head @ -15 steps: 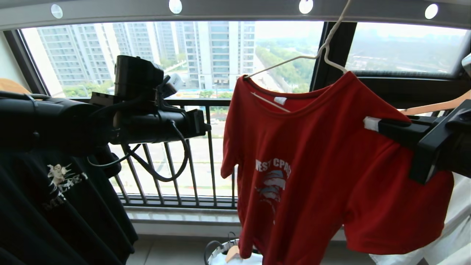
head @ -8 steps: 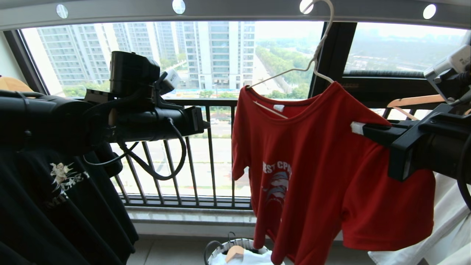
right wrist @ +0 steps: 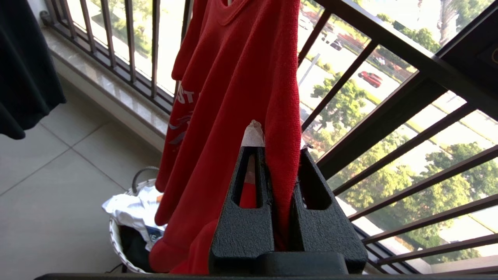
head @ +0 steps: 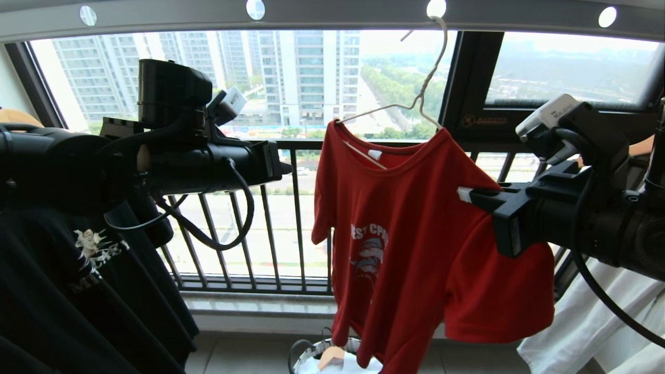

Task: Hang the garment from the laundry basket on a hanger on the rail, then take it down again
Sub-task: Hang the clothes rack on the clothesline

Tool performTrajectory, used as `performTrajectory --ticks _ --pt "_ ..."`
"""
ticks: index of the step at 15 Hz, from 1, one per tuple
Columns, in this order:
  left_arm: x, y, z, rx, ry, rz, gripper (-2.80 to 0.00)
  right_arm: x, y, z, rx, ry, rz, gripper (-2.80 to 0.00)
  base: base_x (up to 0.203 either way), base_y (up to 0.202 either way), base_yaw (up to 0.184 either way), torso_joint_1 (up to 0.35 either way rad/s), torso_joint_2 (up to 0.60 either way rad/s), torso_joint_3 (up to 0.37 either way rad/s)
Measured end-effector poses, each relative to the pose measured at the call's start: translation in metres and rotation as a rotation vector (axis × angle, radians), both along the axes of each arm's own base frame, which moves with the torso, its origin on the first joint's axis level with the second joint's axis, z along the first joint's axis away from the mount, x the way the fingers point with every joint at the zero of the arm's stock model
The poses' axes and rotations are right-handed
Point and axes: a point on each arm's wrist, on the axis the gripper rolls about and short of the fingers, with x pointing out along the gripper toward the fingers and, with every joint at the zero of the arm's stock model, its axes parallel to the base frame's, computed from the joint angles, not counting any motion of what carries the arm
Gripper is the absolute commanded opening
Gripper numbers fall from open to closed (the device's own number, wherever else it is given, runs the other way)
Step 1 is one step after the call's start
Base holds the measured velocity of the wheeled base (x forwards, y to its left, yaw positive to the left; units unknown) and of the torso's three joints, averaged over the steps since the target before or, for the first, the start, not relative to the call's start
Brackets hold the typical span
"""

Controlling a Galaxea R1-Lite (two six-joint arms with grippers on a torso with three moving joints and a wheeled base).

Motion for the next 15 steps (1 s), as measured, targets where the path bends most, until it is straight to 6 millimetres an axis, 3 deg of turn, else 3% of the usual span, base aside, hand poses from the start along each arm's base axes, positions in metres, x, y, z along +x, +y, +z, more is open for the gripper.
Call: performTrajectory --ticks 2,3,4,8,15 --pt "-0.002 0.001 0.003 -0.005 -0.007 0.000 -2.80 0.003 0.003 -0.003 -0.008 0.011 0.002 -2.80 0.000 0.000 0.000 0.000 0.00 0.000" --pt "-0.003 0.001 0.004 -0.006 -0.008 0.001 -2.80 0.003 0.003 -0.003 -0.009 0.012 0.003 -0.67 0.000 0.000 0.000 0.000 0.00 0.000" --pt "-0.004 0.002 0.004 -0.006 -0.010 0.000 -2.80 0.003 0.003 -0.003 -0.009 0.011 0.004 0.00 0.000 0.000 0.000 0.000 0.00 0.000" --pt "-0.005 0.002 0.005 -0.009 -0.013 -0.004 -2.80 -0.007 -0.003 0.005 0.022 -0.017 0.012 0.00 0.000 0.000 0.000 0.000 0.00 0.000" --pt "-0.006 0.001 0.006 -0.010 -0.009 -0.009 -2.80 -0.067 -0.044 0.029 0.123 -0.149 0.056 0.00 0.000 0.000 0.000 0.000 0.00 0.000"
